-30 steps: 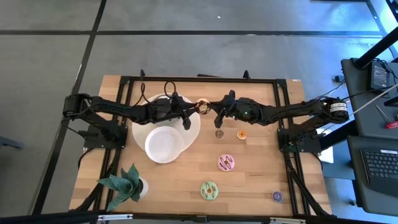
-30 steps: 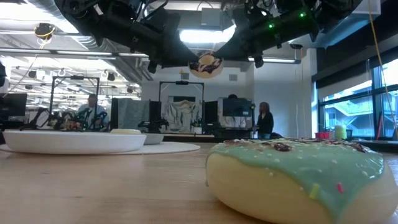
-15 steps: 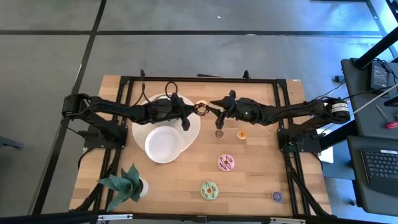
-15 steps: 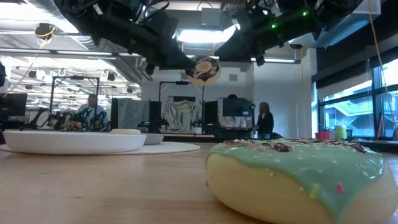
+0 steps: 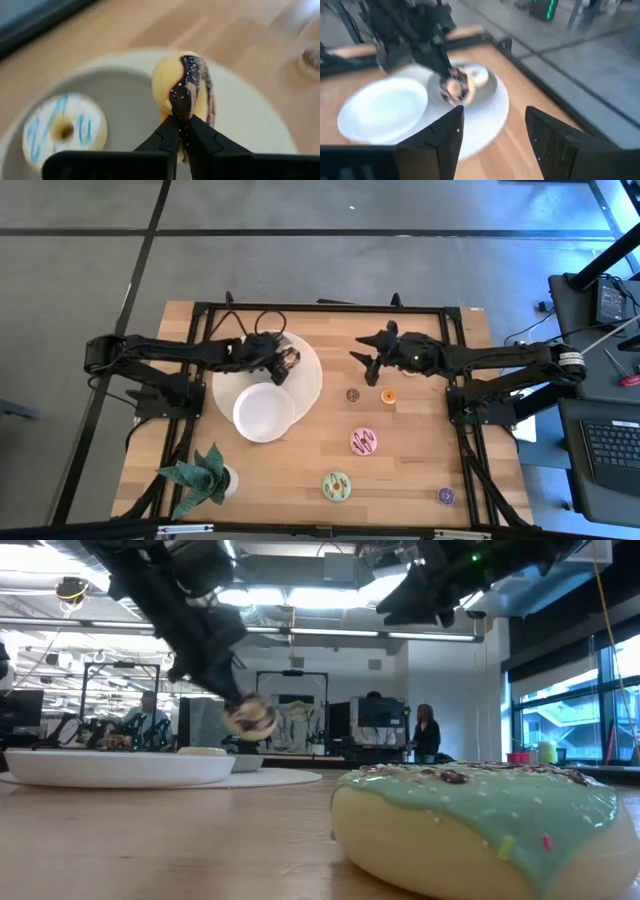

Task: Pick & Place donuts
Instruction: Put the big black donut on the gray plate

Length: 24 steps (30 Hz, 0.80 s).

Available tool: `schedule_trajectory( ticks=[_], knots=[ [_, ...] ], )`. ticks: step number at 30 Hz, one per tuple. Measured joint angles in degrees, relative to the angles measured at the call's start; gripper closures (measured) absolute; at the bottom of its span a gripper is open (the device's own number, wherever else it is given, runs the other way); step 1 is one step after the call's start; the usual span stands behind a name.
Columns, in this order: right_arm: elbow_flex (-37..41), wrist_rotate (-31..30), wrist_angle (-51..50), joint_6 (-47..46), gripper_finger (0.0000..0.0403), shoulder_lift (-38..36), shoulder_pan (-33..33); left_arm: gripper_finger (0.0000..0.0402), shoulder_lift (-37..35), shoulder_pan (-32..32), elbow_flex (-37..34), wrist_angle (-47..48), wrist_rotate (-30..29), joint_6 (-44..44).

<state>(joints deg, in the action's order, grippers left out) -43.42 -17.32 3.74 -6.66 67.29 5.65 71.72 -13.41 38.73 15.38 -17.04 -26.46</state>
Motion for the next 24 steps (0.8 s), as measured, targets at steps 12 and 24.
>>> schedule_trajectory(
  ticks=[12, 24],
  knots=[
    [0.0, 0.0, -10.0, -5.1, 0.0189, 0.5, 0.0, 0.0386, 0.0, -1.3, 0.0, 11.1, 1.3, -3.7],
    [0.0, 0.0, -10.0, -5.0, 0.0189, 0.5, 0.0, 0.0366, 0.0, -1.9, 0.0, 12.7, 2.8, -4.4]
  ],
)
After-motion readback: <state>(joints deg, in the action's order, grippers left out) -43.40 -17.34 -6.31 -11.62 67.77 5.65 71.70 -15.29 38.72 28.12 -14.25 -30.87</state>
